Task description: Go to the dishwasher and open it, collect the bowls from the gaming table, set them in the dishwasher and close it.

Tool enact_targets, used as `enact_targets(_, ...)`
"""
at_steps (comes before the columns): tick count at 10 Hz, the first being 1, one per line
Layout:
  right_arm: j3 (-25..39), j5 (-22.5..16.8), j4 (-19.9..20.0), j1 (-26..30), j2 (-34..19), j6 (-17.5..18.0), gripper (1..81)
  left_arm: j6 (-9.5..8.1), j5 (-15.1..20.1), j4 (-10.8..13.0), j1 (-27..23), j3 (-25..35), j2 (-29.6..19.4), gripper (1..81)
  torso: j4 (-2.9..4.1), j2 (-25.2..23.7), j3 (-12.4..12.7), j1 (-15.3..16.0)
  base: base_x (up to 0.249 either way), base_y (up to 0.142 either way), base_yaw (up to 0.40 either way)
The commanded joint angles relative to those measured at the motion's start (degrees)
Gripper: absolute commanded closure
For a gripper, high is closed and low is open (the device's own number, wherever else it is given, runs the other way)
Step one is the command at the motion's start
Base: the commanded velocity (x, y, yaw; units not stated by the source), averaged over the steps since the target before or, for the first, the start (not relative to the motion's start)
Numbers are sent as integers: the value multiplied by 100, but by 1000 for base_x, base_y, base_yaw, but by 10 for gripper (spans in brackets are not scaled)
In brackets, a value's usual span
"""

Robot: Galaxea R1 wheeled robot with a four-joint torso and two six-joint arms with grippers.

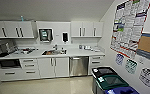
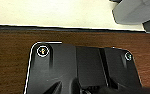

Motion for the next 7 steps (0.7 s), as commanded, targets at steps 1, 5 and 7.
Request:
enact_targets(1,65,-274,-70,335,-57,4,10,30,231,56,-349,31,-35,10,0,0,0,0,158,0,0)
enact_targets(5,65,-274,-70,326,-66,-14,10,30,231,65,-349,31,-17,10,0,0,0,0,157,0,0)
enact_targets(7,65,-274,-70,335,-66,-22,10,30,231,56,-358,31,-17,10,0,0,0,2,150,0,0)
